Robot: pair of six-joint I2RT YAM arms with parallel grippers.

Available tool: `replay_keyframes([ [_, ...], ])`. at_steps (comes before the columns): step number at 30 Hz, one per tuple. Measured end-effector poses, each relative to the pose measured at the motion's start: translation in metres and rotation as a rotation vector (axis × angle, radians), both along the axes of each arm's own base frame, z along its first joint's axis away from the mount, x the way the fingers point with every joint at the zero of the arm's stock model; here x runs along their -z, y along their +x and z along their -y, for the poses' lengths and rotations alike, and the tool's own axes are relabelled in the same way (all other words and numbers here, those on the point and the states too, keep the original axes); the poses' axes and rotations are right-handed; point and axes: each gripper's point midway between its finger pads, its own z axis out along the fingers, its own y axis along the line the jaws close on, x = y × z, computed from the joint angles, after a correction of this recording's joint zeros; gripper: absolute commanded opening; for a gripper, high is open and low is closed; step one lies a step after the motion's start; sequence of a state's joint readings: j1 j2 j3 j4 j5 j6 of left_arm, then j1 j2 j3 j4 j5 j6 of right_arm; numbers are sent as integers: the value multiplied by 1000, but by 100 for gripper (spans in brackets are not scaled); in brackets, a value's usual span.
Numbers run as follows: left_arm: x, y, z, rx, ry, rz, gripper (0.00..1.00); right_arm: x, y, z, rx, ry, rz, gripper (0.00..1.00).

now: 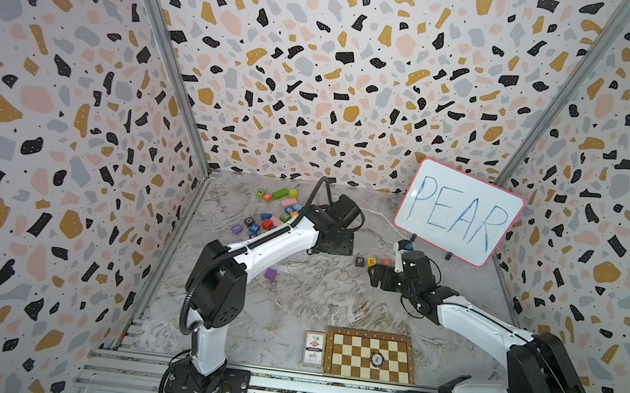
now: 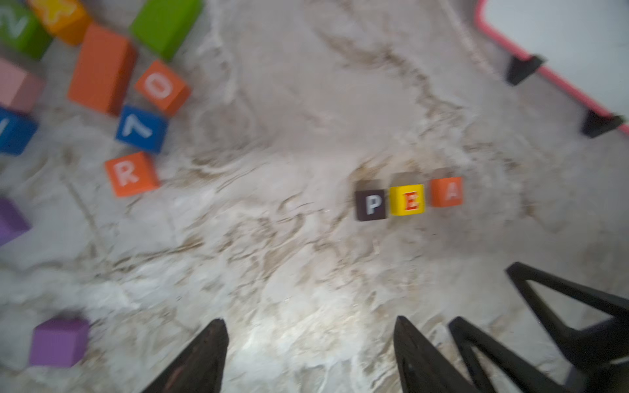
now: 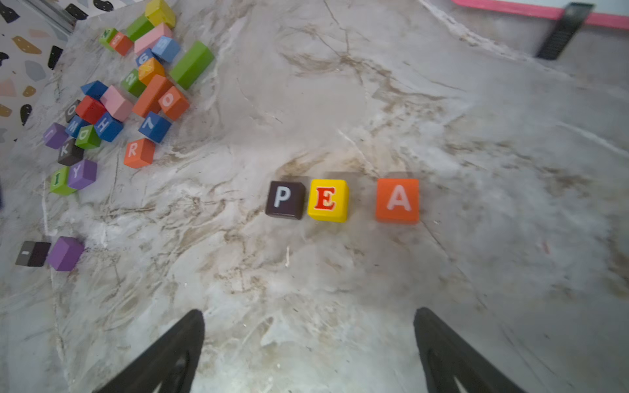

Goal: Spell the uppercase word “pear” with letter blocks
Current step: Place the letter block at the center of the board, then pick up the letter block from the center of the board.

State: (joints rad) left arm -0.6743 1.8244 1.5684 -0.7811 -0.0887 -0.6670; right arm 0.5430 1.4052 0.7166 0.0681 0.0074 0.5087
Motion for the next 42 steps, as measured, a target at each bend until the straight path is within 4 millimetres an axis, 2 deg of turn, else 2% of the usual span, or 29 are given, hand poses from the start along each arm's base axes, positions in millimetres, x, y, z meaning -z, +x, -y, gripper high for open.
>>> replay_keyframes([
  [3,11,-9,-42,-64,25,-35,89,-1,11,-27,-20,-35,-15,96],
  [6,13,-19,-74,-115,24,-47,100,0,21,-61,-43,-70,-35,95],
  [11,9,-23,-106,-167,19,-50,99,12,32,-120,-102,-126,-76,93],
  [14,8,-24,-124,-200,16,-48,99,19,33,-147,-135,-147,-89,93],
  [20,23,-36,-160,-275,12,-94,99,27,37,-178,-175,-150,-104,91],
  [26,28,-36,-168,-291,2,-112,99,37,54,-202,-187,-151,-108,90],
  [33,27,-30,-175,-309,-19,-105,99,42,67,-220,-210,-156,-109,90],
  [42,42,-28,-177,-323,-38,-159,100,46,86,-243,-232,-165,-102,90],
])
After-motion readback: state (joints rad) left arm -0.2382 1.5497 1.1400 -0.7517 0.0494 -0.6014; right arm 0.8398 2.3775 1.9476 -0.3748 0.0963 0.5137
